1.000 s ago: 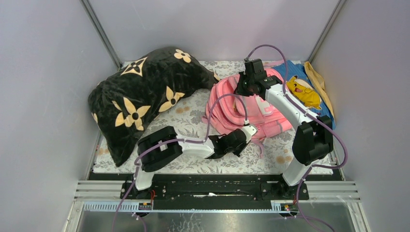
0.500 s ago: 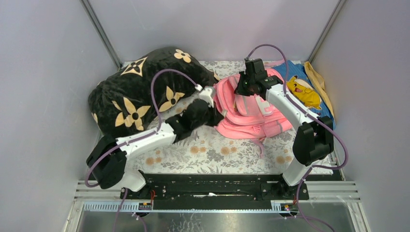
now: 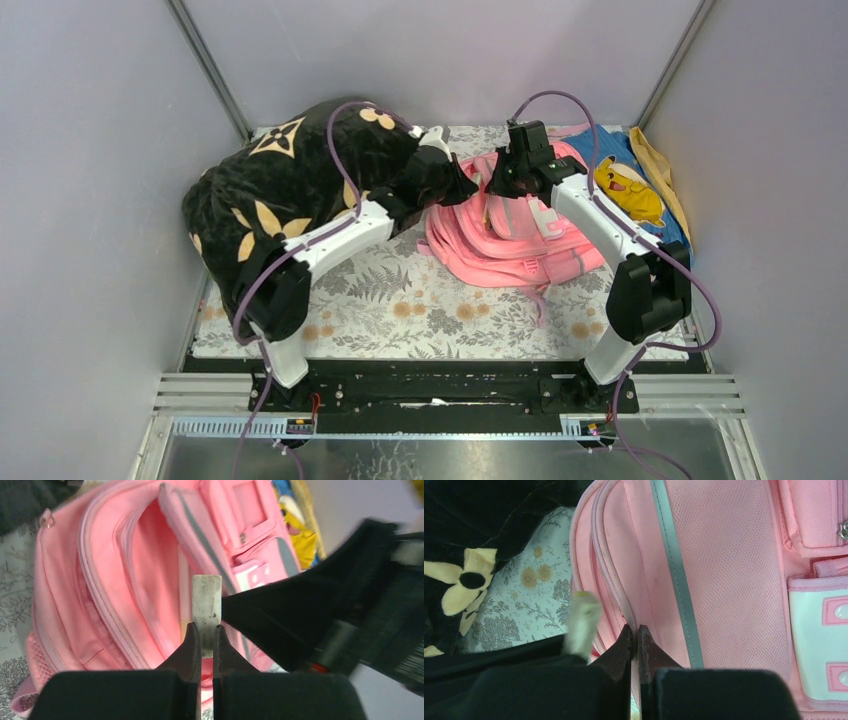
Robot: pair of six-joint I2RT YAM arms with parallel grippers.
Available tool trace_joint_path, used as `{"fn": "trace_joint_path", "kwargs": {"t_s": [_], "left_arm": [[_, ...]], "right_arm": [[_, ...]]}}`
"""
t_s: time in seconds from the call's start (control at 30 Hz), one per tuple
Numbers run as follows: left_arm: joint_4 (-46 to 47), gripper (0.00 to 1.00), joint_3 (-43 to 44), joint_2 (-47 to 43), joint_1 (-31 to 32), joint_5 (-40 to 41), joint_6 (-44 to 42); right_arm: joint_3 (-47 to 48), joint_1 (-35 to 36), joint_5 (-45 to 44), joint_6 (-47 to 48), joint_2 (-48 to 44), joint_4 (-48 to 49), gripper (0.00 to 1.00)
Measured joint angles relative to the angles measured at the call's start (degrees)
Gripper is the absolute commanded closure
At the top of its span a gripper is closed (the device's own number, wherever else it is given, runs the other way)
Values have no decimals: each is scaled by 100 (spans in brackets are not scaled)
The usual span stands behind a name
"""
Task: Pack the student bag
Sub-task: Place the stationery in the student bag.
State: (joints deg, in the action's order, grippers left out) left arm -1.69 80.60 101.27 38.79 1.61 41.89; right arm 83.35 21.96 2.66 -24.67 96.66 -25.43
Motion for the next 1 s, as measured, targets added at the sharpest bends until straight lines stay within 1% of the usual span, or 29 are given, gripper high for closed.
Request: {"fn": "trace_joint_path", "kwargs": {"t_s": [0.2, 0.33, 0.37, 0.4, 0.43, 0.5, 0.53, 0.57, 0.67, 0.83, 0.9, 0.97, 1.0], "left_arm": [[31, 100, -26, 691, -2, 24, 267], [203, 100, -330, 767, -17, 79, 409], [240, 96, -306, 820, -24, 74, 407], [247, 85, -243, 879, -28, 70, 402], [247, 76, -116, 979, -28, 66, 380], [254, 61, 136, 1182, -28, 39, 293], [251, 56, 260, 1285, -28, 22, 258], [254, 54, 304, 1325, -28, 13, 205], [284, 53, 236, 1270, -26, -26, 153], [170, 54, -50, 752, -28, -35, -39], [125, 54, -120, 498, -26, -33, -186], [133, 54, -444, 70, -9, 2, -313], [149, 54, -691, -195, 17, 37, -352]], "right_arm": [[0, -17, 0, 4, 0, 0, 100], [2, -42, 0, 9, 0, -24, 100], [2, -44, 0, 13, 0, -37, 100], [2, -48, -2, 17, 0, -42, 100], [2, -50, -2, 17, 0, -44, 100], [2, -59, -2, 17, 0, -46, 100], [4, -61, -2, 17, 0, -48, 100], [4, -61, -2, 17, 0, -48, 100], [7, -61, -4, 20, 0, -74, 100], [37, -63, -13, 20, 0, -101, 100], [79, -72, -17, 20, 0, -136, 100], [105, -85, -17, 22, 0, -153, 100], [109, -92, -17, 22, 0, -155, 98]]}}
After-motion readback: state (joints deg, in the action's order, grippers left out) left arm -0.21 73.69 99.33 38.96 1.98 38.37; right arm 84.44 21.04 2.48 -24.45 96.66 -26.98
